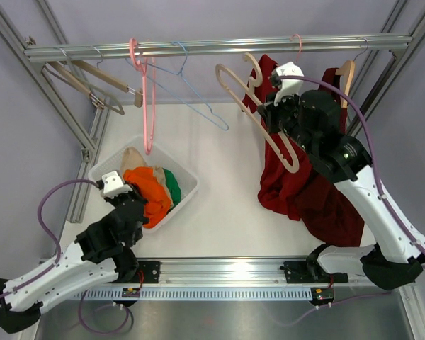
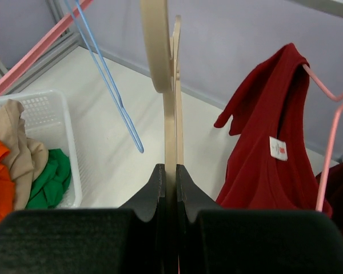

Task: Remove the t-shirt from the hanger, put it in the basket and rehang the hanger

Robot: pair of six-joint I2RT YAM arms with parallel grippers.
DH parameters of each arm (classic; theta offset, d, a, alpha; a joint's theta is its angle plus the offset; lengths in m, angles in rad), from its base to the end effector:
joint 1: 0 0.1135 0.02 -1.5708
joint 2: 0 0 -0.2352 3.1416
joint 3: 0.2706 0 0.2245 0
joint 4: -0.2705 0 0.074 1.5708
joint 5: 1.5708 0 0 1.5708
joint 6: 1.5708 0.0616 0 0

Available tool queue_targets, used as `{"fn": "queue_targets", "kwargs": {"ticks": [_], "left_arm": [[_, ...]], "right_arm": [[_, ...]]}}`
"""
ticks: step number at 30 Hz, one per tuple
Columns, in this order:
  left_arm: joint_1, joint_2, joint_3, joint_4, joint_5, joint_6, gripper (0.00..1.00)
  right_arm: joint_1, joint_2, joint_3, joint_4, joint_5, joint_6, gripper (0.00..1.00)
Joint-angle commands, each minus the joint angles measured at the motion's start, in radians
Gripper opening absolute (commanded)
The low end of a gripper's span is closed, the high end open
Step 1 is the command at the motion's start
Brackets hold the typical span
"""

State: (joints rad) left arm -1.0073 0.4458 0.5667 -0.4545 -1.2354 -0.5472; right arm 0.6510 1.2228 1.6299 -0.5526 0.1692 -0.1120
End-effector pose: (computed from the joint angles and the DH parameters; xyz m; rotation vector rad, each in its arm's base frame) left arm 0.1049 -0.0572 0.2697 -0.3961 1.6314 0.0108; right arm 0.2036 0.1420 0.4558 -0.5222 1.6395 0.2546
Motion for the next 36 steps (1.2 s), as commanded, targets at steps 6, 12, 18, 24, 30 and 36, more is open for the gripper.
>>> {"fn": "queue_targets", "kwargs": {"ticks": [6,12,18,24,30,36], "left_arm": [[0.334,0.132,-0.076,0.272,0.302,-0.065,0.0],[0.421,0.186,-0.033,0.284,0.401,-0.092,0.2],[0.481,0.249,-0.039,0.261,0.475,-0.161,0.57],[0.501,0.131,-0.022,0.148,0.478,-0.223,0.94],[0.501,-0.084,0.033,0.05,0.543,-0.156,0.99],[0.501,-0.087,0.205,-0.07,0.697,-0.045,0.99]], "right_arm": [[-0.01,0.193,0.261,0.071,-0.149,-0.04,0.0],[-0.01,0.354,0.376,0.103,-0.126,0.015,0.0],[-0.01,0.517,0.533,0.112,-0.118,0.078,0.0],[-0.01,0.645,0.639,0.083,-0.114,0.136,0.0],[-0.01,0.627,0.521,0.167,-0.06,0.167,0.0],[-0.01,0.598,0.446,0.201,-0.074,0.146,0.0]]}}
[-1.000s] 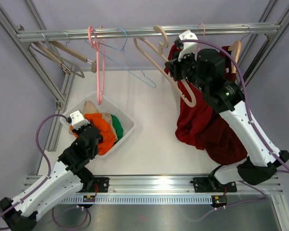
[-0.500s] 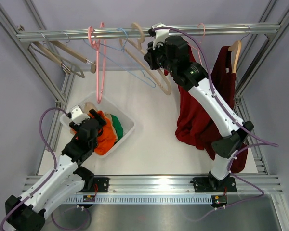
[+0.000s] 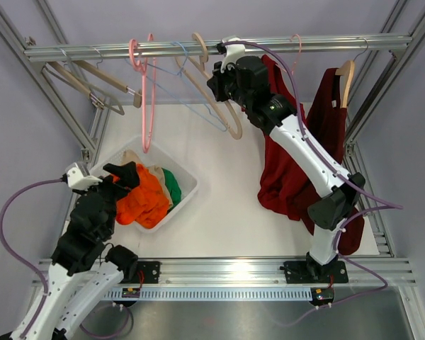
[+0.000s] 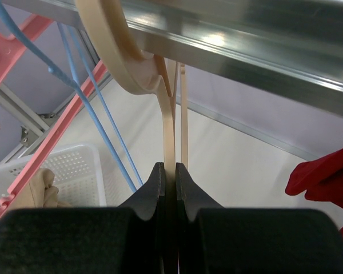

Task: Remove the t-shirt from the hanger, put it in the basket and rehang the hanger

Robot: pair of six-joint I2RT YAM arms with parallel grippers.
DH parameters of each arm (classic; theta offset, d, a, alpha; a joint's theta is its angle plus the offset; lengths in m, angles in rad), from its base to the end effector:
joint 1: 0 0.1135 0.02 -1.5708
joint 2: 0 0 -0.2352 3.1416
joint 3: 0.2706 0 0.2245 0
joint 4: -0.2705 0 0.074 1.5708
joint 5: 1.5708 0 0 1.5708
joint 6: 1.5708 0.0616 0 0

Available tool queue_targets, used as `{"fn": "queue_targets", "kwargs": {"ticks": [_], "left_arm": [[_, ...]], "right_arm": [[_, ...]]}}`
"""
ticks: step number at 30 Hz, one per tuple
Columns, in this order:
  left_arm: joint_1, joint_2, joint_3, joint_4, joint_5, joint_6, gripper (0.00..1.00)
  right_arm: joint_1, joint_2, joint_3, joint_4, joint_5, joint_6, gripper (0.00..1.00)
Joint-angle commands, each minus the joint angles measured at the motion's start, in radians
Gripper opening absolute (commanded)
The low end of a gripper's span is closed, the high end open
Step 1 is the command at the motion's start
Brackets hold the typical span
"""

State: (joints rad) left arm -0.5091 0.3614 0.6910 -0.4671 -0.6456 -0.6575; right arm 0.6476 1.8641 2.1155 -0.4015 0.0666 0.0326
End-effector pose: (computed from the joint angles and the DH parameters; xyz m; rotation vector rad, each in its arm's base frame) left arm 0.1118 -0.0199 0.3066 -0.5921 1.5838 -0.3258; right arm 0.3347 0.2480 0.4304 -0.4792 1.6737 0.4447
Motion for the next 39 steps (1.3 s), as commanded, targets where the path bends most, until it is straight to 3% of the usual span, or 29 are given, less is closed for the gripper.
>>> {"fn": "queue_targets", "kwargs": {"ticks": [1,6,9,13,18,23,27,33,39], "left_arm": [[0.003,-0.013,0.091,-0.076,0.11,0.073,0.99],[0.003,-0.058,0.093,-0.131,0.127,0.084,0.99],[0.003,-0.075,0.108,-0.123,0.203,0.101,0.99],[0.003,-0.059,0.191,-0.127,0.334,0.194,0.99],[0.003,-0.091,0.225,-0.128,0.53,0.278,0.99],[0.003,-0.139,0.194,-0.13,0.671,0.306,0.99],[0.003,-0.183,0.131,-0.13,0.812,0.329,0.99],[0.003,-0.277,0.064,-0.128,0.937,0.337,0.99],[0.003,-0.337,0.044,-0.11,1.003,0.329,0.99]], "right_arm": [[-0.006,-0.049,-0.054,0.061,0.03,0.001,0.0],[-0.006,-0.071,-0.104,0.072,0.038,0.01,0.01],[-0.006,-0.095,-0.118,0.059,0.038,0.024,0.17],[-0.006,-0.175,-0.163,0.05,0.056,0.043,0.56],[-0.008,-0.339,-0.264,0.013,0.022,0.021,0.76],[-0.026,-0.508,-0.396,-0.008,0.025,0.012,0.75],[-0.135,-0.624,-0.446,-0.039,0.068,0.038,0.61],[-0.218,-0.603,-0.402,-0.118,0.185,0.009,0.6],[-0.293,-0.499,-0.301,-0.192,0.165,0.006,0.59]]}}
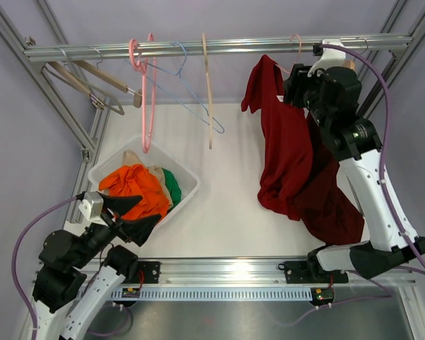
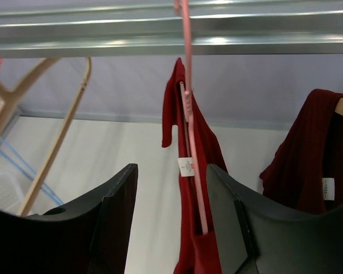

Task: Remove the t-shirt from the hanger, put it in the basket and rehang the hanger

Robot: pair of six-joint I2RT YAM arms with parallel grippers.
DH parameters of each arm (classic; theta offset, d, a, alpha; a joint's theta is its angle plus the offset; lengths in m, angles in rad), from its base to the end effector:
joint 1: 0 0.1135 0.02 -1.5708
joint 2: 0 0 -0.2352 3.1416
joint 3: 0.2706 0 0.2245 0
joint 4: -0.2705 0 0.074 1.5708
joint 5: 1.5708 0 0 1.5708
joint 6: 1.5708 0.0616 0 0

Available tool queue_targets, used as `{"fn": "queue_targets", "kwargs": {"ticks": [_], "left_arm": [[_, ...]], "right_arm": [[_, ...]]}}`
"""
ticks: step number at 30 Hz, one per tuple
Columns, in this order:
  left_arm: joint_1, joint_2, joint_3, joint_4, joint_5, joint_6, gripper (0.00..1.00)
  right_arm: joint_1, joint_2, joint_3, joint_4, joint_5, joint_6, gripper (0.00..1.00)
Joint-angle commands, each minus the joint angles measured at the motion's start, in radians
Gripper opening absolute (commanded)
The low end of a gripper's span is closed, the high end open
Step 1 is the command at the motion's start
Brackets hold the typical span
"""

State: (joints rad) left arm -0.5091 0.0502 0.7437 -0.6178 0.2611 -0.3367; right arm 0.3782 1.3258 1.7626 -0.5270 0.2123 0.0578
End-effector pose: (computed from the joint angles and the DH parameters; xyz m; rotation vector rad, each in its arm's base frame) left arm 0.0326 -0.0364 0.3198 0.3512 1.5210 -0.8694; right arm 0.2532 0.0866 0.4755 -0.1048 1.6578 0.1547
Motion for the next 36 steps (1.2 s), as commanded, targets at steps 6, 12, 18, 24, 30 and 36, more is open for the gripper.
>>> {"fn": "queue_targets", "kwargs": {"ticks": [6,12,18,24,30,36], "left_arm": [[0.003,-0.043,-0.093,0.084,0.148,-0.028,0.99],[0.003,-0.07,-0.096,0.09,0.144,-0.024,0.99],[0.003,-0.061,-0.098,0.092,0.147,-0.025,0.99],[0.003,-0.056,-0.098,0.092,0.145,-0.027,0.99],[0.003,0.003,-0.08,0.092,0.171,-0.019,0.99],[0.003,0.086,-0.015,0.105,0.211,-0.065,0.99]], "right_arm": [[-0.078,0.118,0.11,-0.097,-0.005,-0.032,0.48],[-0.079,0.133,0.118,-0.068,-0.07,-0.033,0.2],[-0.078,0.136,0.152,-0.001,-0.135,-0.036,0.0],[-0.078,0.087,0.166,0.12,-0.156,-0.019,0.0],[-0.078,0.012,0.019,0.142,-0.197,0.028,0.0],[-0.075,-0.186,-0.346,0.291,-0.2,0.137,0.0]]}}
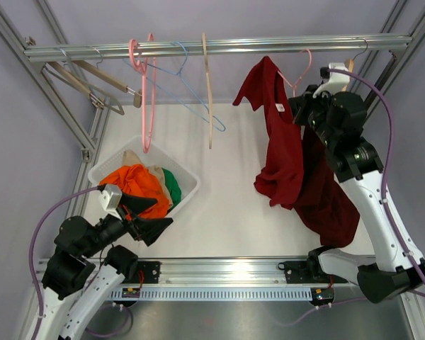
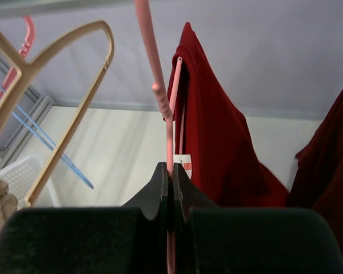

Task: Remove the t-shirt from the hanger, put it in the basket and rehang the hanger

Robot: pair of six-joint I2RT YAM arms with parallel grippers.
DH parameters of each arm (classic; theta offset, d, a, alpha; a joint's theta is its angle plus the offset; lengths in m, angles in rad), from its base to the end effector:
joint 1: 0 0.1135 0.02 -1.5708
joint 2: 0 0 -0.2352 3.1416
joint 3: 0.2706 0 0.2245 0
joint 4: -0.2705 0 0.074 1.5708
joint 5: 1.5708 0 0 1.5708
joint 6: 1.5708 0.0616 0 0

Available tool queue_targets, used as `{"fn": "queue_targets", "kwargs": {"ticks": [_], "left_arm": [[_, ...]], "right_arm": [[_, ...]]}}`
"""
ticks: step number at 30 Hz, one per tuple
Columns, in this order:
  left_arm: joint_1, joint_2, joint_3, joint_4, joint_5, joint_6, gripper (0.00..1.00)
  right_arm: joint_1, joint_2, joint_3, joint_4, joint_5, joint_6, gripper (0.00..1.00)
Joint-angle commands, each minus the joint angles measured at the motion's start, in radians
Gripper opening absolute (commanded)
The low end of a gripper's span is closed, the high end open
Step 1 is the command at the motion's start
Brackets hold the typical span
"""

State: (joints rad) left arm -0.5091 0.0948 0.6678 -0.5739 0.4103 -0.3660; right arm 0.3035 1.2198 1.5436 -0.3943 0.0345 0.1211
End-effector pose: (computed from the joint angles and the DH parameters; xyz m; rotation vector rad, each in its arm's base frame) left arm 0.0453 -0.0534 0.3034 0.4541 1.6001 -0.9964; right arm 0.2491 0.0758 0.4505 -0.1238 1.6448 0.2960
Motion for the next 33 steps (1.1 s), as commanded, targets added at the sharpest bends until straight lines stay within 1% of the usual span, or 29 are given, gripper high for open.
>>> {"fn": "queue_targets", "kwargs": {"ticks": [1,3,6,7,9,10,12,13,15,16,18,19,21,22,23,24,25,27,28,30,33], "left_arm": [[0.003,0.083,0.071,0.062,0.064,-0.039,0.99],[0.003,0.146,0.099,0.086,0.116,-0.069,0.99],[0.003,0.224,0.13,0.134,0.156,-0.099,0.99],[0.003,0.224,0.137,0.147,0.156,-0.099,0.99],[0.001,0.281,0.156,0.184,0.173,-0.122,0.99],[-0.003,0.302,0.188,0.187,0.174,-0.126,0.99],[-0.028,0.358,0.217,0.195,0.139,-0.129,0.99],[-0.081,0.371,0.229,0.2,0.118,-0.131,0.99],[-0.17,0.419,0.262,0.2,-0.005,-0.125,0.99],[-0.303,0.44,0.268,0.204,-0.137,-0.119,0.98],[-0.482,0.528,0.286,0.23,-0.308,-0.096,0.98],[-0.685,0.569,0.302,0.238,-0.516,-0.056,0.98],[-0.88,0.655,0.375,0.244,-0.745,-0.002,0.99],[-0.999,0.745,0.404,0.249,-0.827,0.021,0.99],[-1.028,0.788,0.433,0.259,-0.902,0.047,0.99],[-1.045,0.83,0.479,0.269,-0.918,0.05,0.99],[-1.055,0.899,0.493,0.284,-0.921,0.049,0.99],[-1.06,0.966,0.527,0.33,-0.917,0.05,0.99],[-1.069,1.03,0.538,0.342,-0.923,0.049,0.99],[-1.079,1.085,0.552,0.387,-0.949,0.064,0.99],[-1.083,1.169,0.579,0.433,-0.979,0.088,0.99]], "right_arm": [[0.003,-0.136,-0.166,0.176,-0.022,0.104,0.0],[0.014,-0.208,-0.259,0.213,-0.024,0.138,0.0],[0.048,-0.258,-0.315,0.212,-0.021,0.158,0.0],[0.063,-0.269,-0.324,0.212,-0.012,0.16,0.0],[0.103,-0.289,-0.358,0.215,0.024,0.161,0.0],[0.146,-0.305,-0.367,0.216,0.068,0.164,0.0],[0.186,-0.315,-0.384,0.226,0.108,0.167,0.0],[0.203,-0.316,-0.385,0.222,0.149,0.172,0.0],[0.233,-0.312,-0.381,0.216,0.176,0.178,0.0],[0.236,-0.31,-0.379,0.219,0.201,0.183,0.0],[0.235,-0.306,-0.373,0.216,0.222,0.184,0.0],[0.235,-0.304,-0.37,0.215,0.237,0.187,0.0],[0.236,-0.302,-0.35,0.203,0.252,0.195,0.0],[0.236,-0.305,-0.344,0.198,0.263,0.199,0.0],[0.236,-0.307,-0.33,0.184,0.269,0.204,0.0],[0.236,-0.309,-0.324,0.18,0.274,0.209,0.0],[0.236,-0.318,-0.324,0.178,0.274,0.219,0.0],[0.238,-0.327,-0.318,0.17,0.263,0.233,0.0],[0.238,-0.341,-0.32,0.17,0.259,0.251,0.0],[0.238,-0.359,-0.326,0.17,0.252,0.268,0.0],[0.238,-0.402,-0.323,0.17,0.185,0.305,0.0]]}}
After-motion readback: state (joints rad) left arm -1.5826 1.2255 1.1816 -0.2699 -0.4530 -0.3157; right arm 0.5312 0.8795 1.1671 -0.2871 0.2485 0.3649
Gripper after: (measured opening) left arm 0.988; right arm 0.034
